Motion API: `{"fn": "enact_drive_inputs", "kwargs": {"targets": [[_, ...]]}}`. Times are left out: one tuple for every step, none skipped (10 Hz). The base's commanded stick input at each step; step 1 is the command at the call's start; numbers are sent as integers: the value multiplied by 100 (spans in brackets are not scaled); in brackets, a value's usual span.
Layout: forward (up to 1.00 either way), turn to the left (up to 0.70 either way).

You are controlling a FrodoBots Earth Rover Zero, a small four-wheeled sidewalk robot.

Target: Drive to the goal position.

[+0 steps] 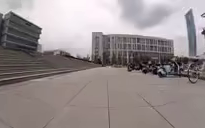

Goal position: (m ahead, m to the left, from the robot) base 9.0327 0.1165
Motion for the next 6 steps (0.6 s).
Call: {"fn": "enact_drive_inputs", "kwargs": {"targets": [[45,0],[45,0],[45,0],[45,0],[45,0],[45,0]]}}
